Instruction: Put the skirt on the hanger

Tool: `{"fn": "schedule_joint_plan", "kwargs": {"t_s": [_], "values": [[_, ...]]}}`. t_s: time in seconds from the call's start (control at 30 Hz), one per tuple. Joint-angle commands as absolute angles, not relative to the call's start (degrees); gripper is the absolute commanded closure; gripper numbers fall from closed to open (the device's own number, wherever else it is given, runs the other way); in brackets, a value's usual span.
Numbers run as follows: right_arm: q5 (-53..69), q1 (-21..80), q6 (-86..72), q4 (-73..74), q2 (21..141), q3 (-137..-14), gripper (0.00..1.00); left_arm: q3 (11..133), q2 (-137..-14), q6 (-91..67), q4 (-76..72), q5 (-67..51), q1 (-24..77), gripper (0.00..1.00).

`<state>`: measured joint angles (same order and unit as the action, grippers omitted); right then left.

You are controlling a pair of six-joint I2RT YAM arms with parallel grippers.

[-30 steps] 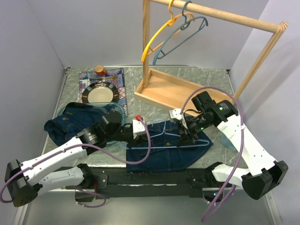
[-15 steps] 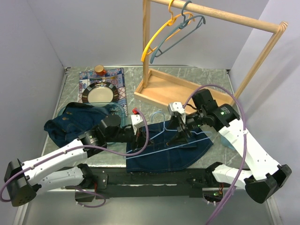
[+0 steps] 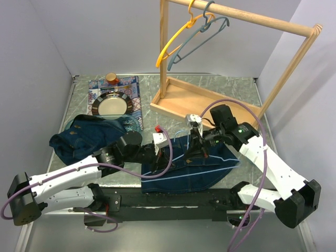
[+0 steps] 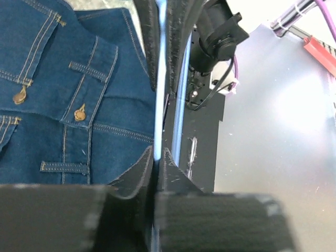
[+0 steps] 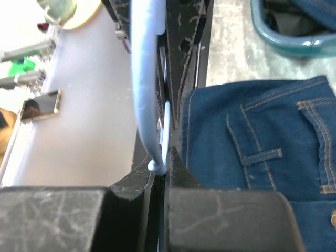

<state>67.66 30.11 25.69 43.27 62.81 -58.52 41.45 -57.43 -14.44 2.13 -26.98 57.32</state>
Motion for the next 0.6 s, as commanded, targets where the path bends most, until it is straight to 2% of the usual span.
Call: {"fn": "schedule_joint_plan", "kwargs": {"t_s": [0.0, 0.03, 0.07, 0.13, 0.23, 0.33, 0.57], "values": [[71.36, 29.36, 14.26, 32.72, 58.9, -53.98, 1.0, 42.62, -57.39, -16.51, 2.36, -17.43, 57.13, 0.69], [72.06, 28.57, 11.37, 26.78, 57.67, -50.31, 1.0, 43.24, -56.0, -17.39, 3.77, -15.05, 57.13, 0.53], [72.59, 27.17, 5.33, 23.41, 57.05, -48.27, 1.0, 43.24, -54.68, -18.19, 5.26, -11.72, 57.13, 0.31], [72.86, 25.85, -1.72, 12.03, 55.56, -42.31, 1.0, 41.93, -49.26, -21.0, 6.06, -9.5, 57.22, 0.18], [71.82, 25.05, -10.0, 2.94, 56.68, -37.72, 1.0, 39.56, -42.11, -25.74, 7.38, -7.56, 57.22, 0.13], [69.71, 25.31, -14.49, -2.09, 59.75, -35.61, 1.0, 37.63, -38.68, -31.01, 9.93, -7.64, 57.3, 0.13], [63.9, 25.84, -13.98, -5.1, 67.58, -35.16, 1.0, 30.77, -37.79, -43.05, 6.69, -6.07, 59.5, 0.19]]}}
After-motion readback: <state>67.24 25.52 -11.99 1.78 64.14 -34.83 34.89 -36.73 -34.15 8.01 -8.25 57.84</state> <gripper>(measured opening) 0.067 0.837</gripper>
